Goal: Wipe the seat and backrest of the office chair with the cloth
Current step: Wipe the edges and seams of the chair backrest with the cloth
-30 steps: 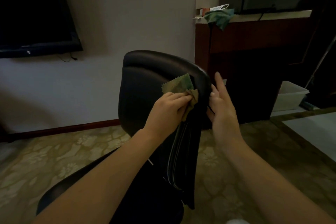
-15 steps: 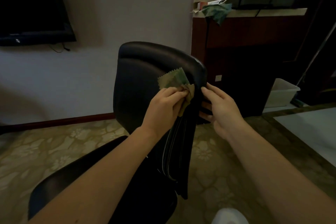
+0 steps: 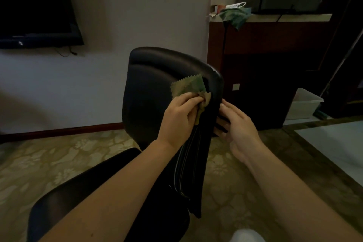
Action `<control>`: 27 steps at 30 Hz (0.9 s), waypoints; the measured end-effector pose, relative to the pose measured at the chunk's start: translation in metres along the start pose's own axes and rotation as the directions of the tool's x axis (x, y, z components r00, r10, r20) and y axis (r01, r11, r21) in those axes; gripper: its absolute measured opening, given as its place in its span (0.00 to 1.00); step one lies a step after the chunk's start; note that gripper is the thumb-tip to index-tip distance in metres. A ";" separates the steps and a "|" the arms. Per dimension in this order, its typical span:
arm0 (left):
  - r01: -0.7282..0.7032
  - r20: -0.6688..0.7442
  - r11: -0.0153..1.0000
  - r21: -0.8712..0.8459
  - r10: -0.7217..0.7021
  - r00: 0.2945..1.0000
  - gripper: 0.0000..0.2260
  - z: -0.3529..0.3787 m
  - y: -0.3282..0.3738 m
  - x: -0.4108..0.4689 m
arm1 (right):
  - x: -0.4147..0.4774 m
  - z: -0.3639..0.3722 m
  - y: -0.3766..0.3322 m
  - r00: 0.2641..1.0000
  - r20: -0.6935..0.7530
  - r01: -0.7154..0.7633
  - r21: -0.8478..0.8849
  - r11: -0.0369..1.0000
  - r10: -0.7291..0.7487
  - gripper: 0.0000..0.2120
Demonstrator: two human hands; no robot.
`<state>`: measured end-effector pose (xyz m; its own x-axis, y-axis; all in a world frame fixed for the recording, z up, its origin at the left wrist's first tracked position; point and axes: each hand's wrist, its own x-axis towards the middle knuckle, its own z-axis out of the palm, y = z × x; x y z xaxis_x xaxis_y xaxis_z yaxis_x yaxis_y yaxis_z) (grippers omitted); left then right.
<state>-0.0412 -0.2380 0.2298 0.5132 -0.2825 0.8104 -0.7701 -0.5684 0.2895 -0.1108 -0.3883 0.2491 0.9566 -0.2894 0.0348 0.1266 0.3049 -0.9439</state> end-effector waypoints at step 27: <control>0.020 0.009 0.999 -0.046 -0.020 1.000 0.17 -0.006 -0.003 -0.001 | 0.009 0.001 0.024 0.933 0.034 0.322 -0.527 0.787 -0.359 0.16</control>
<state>-0.0415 -0.2313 0.2310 0.5317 -0.2778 0.8001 -0.7762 -0.5378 0.3291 -0.0986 -0.3826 0.2267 0.8554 -0.3490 0.3827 0.2693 -0.3314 -0.9042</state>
